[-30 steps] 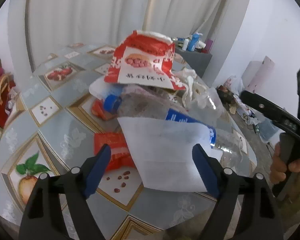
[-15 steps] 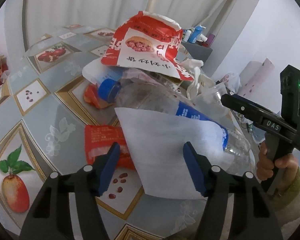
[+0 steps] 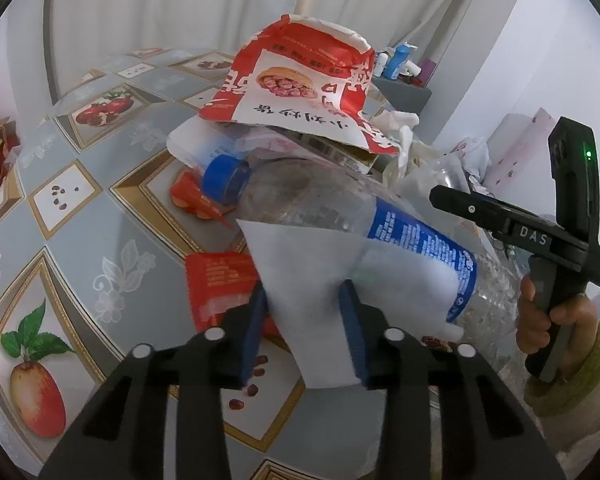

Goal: Collect trash
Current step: 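Grasp the white tissue with the left tool while the right tool grasps the clear plastic cup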

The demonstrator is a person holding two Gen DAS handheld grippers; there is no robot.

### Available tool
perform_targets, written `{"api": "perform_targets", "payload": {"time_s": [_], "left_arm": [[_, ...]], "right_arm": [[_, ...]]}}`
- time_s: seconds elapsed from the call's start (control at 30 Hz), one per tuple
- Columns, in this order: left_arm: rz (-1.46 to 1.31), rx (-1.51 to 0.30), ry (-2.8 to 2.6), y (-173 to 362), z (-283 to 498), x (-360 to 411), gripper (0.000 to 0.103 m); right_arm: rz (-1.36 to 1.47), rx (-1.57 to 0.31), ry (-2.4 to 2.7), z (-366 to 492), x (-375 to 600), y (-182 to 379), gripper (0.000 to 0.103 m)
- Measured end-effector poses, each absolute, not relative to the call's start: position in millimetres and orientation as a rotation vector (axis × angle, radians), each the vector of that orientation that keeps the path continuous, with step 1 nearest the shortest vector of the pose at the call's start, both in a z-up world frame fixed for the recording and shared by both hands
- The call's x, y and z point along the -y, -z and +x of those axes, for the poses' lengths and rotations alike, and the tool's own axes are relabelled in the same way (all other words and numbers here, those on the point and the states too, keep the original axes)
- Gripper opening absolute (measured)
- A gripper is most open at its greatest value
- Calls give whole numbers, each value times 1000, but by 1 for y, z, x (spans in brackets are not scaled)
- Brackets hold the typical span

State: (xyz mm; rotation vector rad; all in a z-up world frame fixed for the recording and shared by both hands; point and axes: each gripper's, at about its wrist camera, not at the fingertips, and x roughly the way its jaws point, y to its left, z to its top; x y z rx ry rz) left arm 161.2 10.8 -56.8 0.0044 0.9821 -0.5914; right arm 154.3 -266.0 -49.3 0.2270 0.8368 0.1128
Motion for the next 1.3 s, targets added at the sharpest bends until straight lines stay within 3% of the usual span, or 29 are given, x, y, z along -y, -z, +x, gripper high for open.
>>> {"api": "perform_targets", "payload": {"time_s": [0.2, 0.6, 1.3], "left_arm": [[4, -982, 584, 57, 161, -13, 21], [5, -970, 585, 55, 158, -17, 12], [18, -870, 581, 10, 133, -43, 9]], "right_arm": [[248, -841, -116, 154, 268, 50, 61], [242, -830, -104, 149, 269, 46, 60], [257, -818, -43, 111, 274, 31, 60]]}}
